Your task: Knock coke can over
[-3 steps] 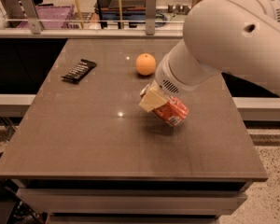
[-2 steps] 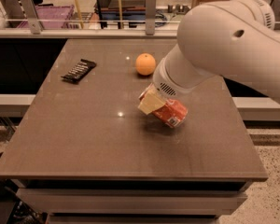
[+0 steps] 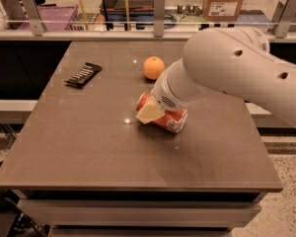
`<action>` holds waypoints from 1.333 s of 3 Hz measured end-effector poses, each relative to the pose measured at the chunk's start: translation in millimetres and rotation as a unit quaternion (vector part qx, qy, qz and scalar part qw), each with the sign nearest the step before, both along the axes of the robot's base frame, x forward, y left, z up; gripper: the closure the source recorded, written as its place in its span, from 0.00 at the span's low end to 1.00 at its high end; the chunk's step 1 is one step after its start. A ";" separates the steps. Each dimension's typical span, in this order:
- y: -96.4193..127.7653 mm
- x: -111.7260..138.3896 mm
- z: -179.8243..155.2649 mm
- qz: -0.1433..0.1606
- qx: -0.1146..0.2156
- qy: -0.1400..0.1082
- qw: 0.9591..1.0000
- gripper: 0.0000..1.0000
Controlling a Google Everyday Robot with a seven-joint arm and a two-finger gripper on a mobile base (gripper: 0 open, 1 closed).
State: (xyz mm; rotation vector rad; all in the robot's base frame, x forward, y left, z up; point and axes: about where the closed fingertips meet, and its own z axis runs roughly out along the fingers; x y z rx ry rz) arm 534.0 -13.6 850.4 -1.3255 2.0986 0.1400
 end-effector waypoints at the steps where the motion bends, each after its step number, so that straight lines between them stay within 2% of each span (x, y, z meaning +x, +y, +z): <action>1: 6.4 4.4 -0.4 0.009 0.011 -0.012 1.000 0.86; 4: 9.1 2.9 2.4 0.012 0.010 -0.015 1.000 0.17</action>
Offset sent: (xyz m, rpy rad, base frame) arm 0.0054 0.0067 -0.0010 0.0253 -0.0252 0.0197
